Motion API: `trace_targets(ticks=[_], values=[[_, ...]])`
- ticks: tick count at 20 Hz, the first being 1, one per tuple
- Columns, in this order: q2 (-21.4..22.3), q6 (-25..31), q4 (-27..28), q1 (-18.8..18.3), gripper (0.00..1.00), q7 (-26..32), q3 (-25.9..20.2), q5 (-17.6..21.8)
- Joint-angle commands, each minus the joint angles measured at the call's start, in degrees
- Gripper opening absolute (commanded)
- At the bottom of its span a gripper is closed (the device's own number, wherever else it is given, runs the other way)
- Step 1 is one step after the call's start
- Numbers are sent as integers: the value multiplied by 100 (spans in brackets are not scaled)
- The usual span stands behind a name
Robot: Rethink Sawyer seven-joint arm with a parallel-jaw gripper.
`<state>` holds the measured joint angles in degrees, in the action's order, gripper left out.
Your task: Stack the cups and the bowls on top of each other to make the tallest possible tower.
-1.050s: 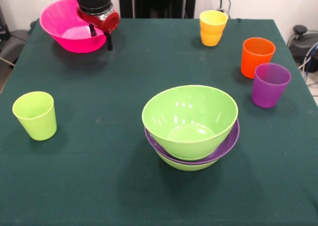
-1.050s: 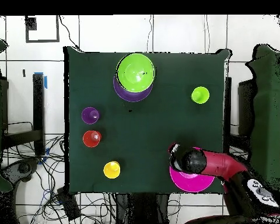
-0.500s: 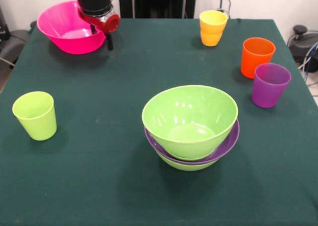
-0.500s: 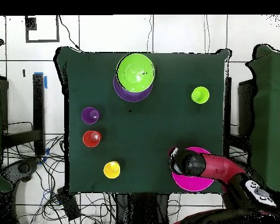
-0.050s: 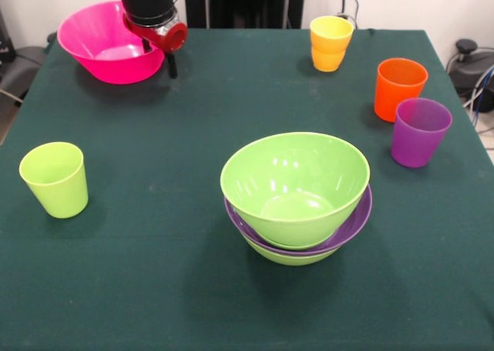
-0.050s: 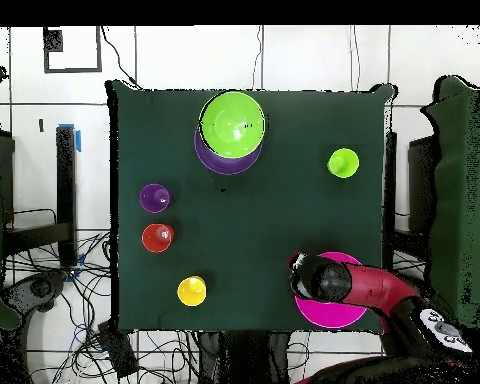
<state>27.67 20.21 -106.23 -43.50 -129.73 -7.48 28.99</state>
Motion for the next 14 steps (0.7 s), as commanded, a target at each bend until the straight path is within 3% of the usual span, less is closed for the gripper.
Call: trace_targets(ticks=[1, 6, 7, 14], values=[[-114, -106, 481, 152, 100, 228, -342, 217], [-98, -72, 474, 174, 100, 215, -316, 210], [-96, -65, 474, 173, 0, 218, -317, 208], [-107, -128, 501, 225, 0, 159, -271, 219]])
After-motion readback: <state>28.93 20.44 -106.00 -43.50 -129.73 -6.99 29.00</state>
